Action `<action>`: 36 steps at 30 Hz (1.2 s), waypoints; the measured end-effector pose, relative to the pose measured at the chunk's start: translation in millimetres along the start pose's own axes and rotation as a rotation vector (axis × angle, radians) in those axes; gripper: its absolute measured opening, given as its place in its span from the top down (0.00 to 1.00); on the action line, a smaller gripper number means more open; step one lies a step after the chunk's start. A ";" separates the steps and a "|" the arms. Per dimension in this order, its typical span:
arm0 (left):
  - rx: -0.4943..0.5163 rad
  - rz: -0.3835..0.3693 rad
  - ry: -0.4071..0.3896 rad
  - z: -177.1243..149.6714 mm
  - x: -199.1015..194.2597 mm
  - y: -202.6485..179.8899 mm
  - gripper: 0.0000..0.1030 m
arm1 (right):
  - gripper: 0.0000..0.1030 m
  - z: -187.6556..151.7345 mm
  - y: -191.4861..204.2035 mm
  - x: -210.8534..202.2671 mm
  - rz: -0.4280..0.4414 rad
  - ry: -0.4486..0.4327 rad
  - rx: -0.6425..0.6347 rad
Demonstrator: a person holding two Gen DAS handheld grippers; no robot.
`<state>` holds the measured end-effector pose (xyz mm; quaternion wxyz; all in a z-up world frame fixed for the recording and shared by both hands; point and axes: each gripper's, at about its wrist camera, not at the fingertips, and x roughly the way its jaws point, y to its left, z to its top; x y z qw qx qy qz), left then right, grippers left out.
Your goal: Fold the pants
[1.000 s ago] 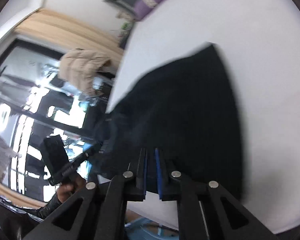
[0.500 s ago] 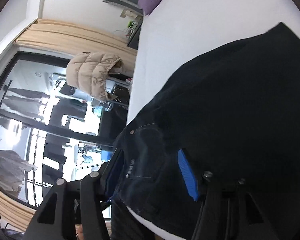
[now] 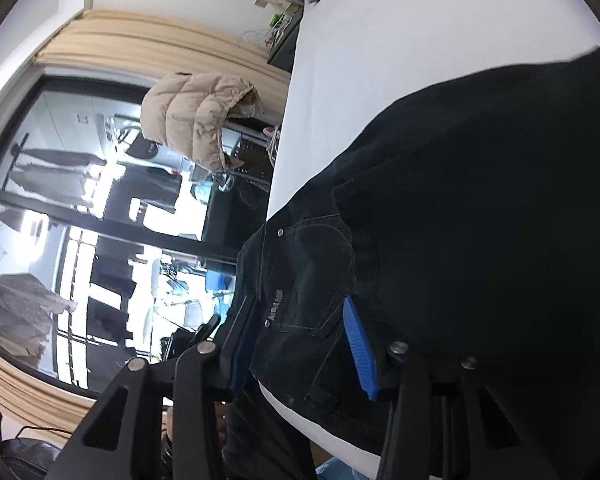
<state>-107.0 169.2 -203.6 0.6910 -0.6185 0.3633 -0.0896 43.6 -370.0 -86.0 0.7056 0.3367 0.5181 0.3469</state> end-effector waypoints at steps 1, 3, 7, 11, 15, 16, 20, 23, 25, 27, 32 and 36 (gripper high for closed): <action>-0.004 0.005 0.005 2.5 1.4 0.8 0.56 | 0.58 1.9 2.1 2.5 -0.016 0.010 -0.004; -0.025 0.010 0.018 4.9 5.4 3.5 0.74 | 0.64 5.8 5.4 8.6 -0.062 0.034 -0.013; 0.074 0.029 0.002 5.1 -0.1 -16.3 0.83 | 0.73 16.5 11.6 22.7 -0.199 0.098 -0.042; 0.191 0.053 -0.009 3.2 0.1 -45.6 0.85 | 0.74 26.4 15.4 38.7 -0.235 0.144 -0.067; 0.291 0.080 -0.011 -1.7 2.0 -69.5 0.85 | 0.76 35.8 8.1 59.4 -0.290 0.205 -0.070; 0.317 0.086 -0.008 -5.4 5.5 -77.8 0.85 | 0.77 36.6 2.6 64.7 -0.316 0.219 -0.065; 0.411 0.101 -0.001 -16.0 12.1 -106.9 0.85 | 1.00 40.6 -18.4 69.7 -0.374 0.232 -0.028; 0.494 0.115 0.009 -26.5 20.5 -133.7 0.85 | 1.00 37.8 -22.8 66.1 -0.364 0.230 -0.037; 0.547 0.116 0.018 -36.6 23.7 -151.7 0.85 | 1.00 34.0 -24.7 65.7 -0.368 0.222 -0.032; 0.603 0.117 0.027 -47.4 30.4 -169.0 0.85 | 1.00 29.9 -23.9 64.2 -0.377 0.211 -0.046; 0.770 0.133 0.089 -85.9 65.5 -216.5 0.85 | 1.00 24.6 -25.1 53.0 -0.353 0.170 -0.072; 0.918 0.168 0.169 -127.6 114.0 -241.2 0.85 | 0.52 38.4 -10.2 -3.4 -0.276 0.034 -0.060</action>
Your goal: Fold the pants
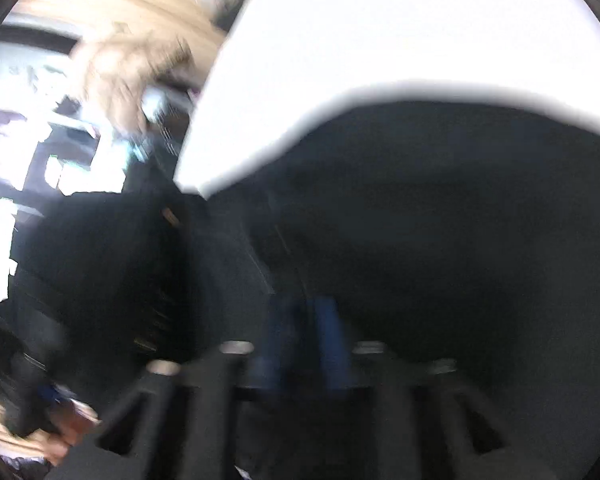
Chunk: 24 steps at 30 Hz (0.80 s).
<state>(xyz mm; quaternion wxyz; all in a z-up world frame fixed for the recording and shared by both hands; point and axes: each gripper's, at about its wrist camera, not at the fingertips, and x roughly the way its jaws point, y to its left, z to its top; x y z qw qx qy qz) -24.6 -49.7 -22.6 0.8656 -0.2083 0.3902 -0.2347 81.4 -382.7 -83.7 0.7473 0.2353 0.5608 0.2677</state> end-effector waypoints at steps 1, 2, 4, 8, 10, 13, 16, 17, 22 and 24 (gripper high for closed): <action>0.042 0.006 0.018 -3.3 7.8 -13.3 0.85 | 0.36 3.3 0.0 -17.9 0.047 -0.048 0.013; 0.083 0.015 0.035 -7.8 15.9 -24.3 0.85 | 0.21 6.4 0.8 -34.2 0.090 -0.082 0.026; 0.160 0.029 0.070 -16.9 33.8 -47.0 0.85 | 0.06 12.8 8.2 -64.3 0.181 -0.108 0.030; 0.235 0.029 0.122 -32.7 58.0 -74.8 0.85 | 0.04 13.2 31.6 -70.2 0.180 -0.026 -0.097; 0.283 0.045 0.135 -38.4 70.2 -87.1 0.85 | 0.08 11.8 31.9 -60.2 0.157 0.017 -0.121; 0.342 0.067 0.147 -44.6 85.1 -103.9 0.85 | 0.33 13.5 22.6 -46.5 0.128 0.057 -0.088; 0.385 0.091 0.156 -50.7 94.8 -113.9 0.85 | 0.55 12.6 12.2 -40.6 0.104 0.091 -0.064; 0.393 0.096 0.163 -40.4 109.8 -124.1 0.85 | 0.65 9.0 10.5 -44.8 0.093 0.091 -0.071; 0.421 0.074 0.193 -49.1 126.1 -137.8 0.85 | 0.83 7.5 -2.3 -62.4 0.047 0.056 -0.087; 0.440 0.059 0.202 -47.8 136.3 -148.4 0.86 | 0.84 7.7 -6.0 -70.7 0.039 0.031 -0.082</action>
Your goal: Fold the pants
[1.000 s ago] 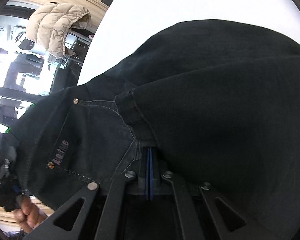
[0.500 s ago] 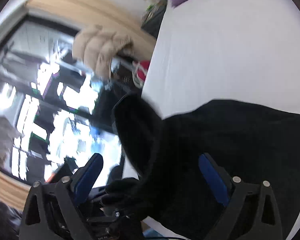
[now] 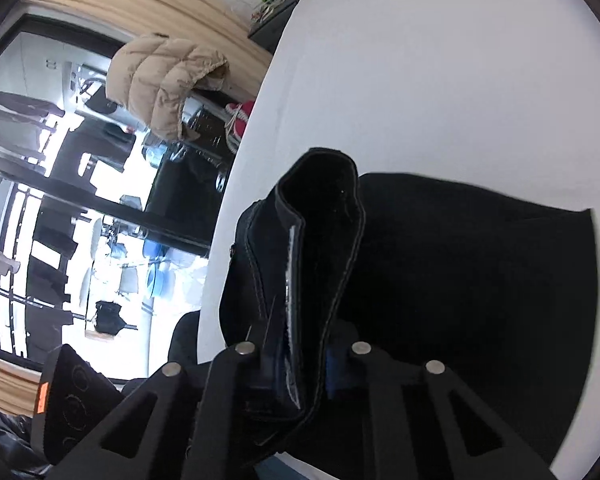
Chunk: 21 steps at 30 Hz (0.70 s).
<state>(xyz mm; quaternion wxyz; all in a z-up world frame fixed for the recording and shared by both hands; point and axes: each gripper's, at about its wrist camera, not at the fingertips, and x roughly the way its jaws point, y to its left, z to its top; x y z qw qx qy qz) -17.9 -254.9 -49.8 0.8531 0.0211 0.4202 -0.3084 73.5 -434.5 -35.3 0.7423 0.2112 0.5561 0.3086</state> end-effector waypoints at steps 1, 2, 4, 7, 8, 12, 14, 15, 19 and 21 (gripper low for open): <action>0.013 -0.008 0.003 4.3 4.7 -6.6 0.86 | 0.84 -1.4 -6.0 -8.4 -0.002 -0.015 0.005; 0.028 -0.016 0.005 10.1 10.6 -12.2 0.86 | 0.84 -0.5 -9.2 -10.5 -0.002 -0.023 0.011; 0.060 -0.035 0.014 22.5 23.7 -28.3 0.86 | 0.84 -1.5 -25.0 -23.1 0.000 -0.039 0.042; 0.107 -0.058 0.031 32.5 38.6 -58.5 0.86 | 0.84 -3.6 -53.4 -41.3 0.016 -0.058 0.083; 0.120 -0.061 0.038 34.1 43.5 -67.8 0.86 | 0.84 1.2 -53.5 -39.4 0.020 -0.060 0.090; 0.151 -0.069 0.067 32.1 61.7 -82.1 0.86 | 0.84 -2.9 -80.7 -50.9 0.033 -0.079 0.118; 0.160 -0.070 0.084 34.2 73.1 -89.5 0.86 | 0.84 -4.6 -93.2 -50.5 0.038 -0.082 0.141; 0.166 -0.068 0.095 34.3 80.2 -93.2 0.86 | 0.84 -6.4 -100.8 -51.3 0.043 -0.083 0.152; 0.175 -0.054 0.189 20.5 115.2 -93.9 0.86 | 0.78 -16.4 -128.5 -31.6 0.013 -0.045 0.192; 0.178 -0.061 0.207 13.1 128.8 -93.8 0.84 | 0.79 -21.8 -141.3 -24.1 0.025 -0.059 0.208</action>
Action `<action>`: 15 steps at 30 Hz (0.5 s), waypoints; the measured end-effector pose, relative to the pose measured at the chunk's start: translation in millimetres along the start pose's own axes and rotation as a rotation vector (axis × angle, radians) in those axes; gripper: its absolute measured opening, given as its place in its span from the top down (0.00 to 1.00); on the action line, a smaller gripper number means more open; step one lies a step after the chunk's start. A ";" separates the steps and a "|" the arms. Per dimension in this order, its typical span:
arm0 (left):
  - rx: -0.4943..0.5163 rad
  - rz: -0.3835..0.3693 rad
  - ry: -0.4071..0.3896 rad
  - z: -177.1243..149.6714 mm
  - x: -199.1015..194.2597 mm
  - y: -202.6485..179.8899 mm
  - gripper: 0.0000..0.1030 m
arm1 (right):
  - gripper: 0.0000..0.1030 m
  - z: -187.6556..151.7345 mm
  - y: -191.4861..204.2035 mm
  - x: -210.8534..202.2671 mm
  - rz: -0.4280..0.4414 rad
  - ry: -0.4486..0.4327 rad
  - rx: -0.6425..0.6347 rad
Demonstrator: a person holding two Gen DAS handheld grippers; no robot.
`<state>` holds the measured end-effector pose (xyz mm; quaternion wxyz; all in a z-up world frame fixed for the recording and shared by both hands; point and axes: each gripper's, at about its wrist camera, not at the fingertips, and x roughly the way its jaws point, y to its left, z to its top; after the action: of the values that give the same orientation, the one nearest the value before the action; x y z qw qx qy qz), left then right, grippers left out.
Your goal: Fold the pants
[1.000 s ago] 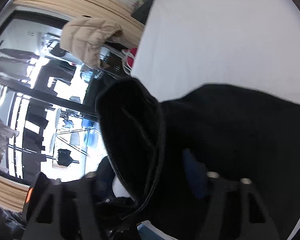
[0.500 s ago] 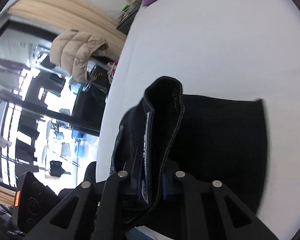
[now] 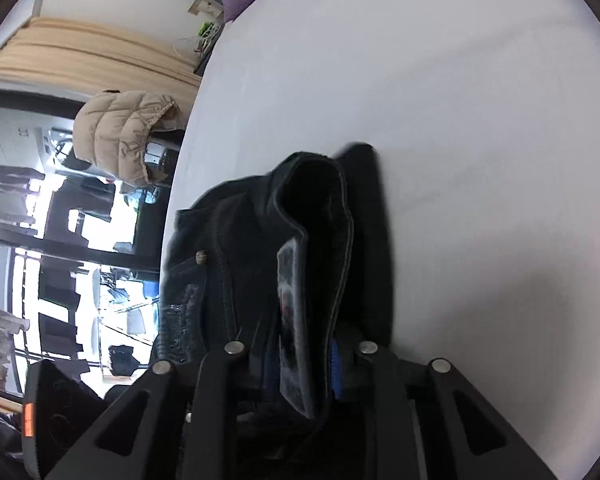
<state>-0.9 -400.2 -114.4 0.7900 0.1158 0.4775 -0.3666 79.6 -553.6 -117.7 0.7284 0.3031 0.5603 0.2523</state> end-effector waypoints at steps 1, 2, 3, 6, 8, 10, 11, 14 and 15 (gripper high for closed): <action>-0.003 -0.007 -0.011 0.2 0.4 -0.3 0.81 | 0.79 -3.3 -5.9 -1.8 0.042 -0.025 0.009; -0.010 -0.027 -0.012 0.6 -0.9 1.3 0.77 | 0.77 -5.7 -7.7 -3.4 0.057 -0.038 0.016; -0.022 -0.061 -0.008 1.7 -4.7 2.8 0.72 | 0.75 -9.5 -9.4 -7.5 0.066 -0.056 0.028; -0.072 -0.163 -0.017 0.9 -25.5 9.5 0.46 | 0.64 -20.0 -6.3 -23.4 0.036 -0.105 0.035; -0.096 -0.196 -0.044 -2.6 -42.2 14.0 0.39 | 0.61 -27.6 -5.2 -39.9 -0.004 -0.141 0.056; -0.114 -0.211 -0.083 -4.6 -60.0 22.1 0.39 | 0.59 -31.6 -2.9 -54.8 -0.090 -0.174 0.067; -0.130 -0.215 -0.097 -6.4 -64.7 27.9 0.39 | 0.63 -34.8 1.9 -59.5 -0.090 -0.179 0.063; -0.220 -0.230 -0.142 -10.7 -76.1 52.6 0.39 | 0.84 -37.9 35.4 -64.8 -0.036 -0.181 -0.019; -0.242 -0.232 -0.150 -15.1 -78.3 58.2 0.39 | 0.85 -39.8 50.0 -60.3 -0.033 -0.165 -0.055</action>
<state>7.6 -314.5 -66.2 0.7841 -0.0638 0.4679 -0.4029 24.9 -555.5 -49.0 0.7841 0.2933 0.4964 0.2296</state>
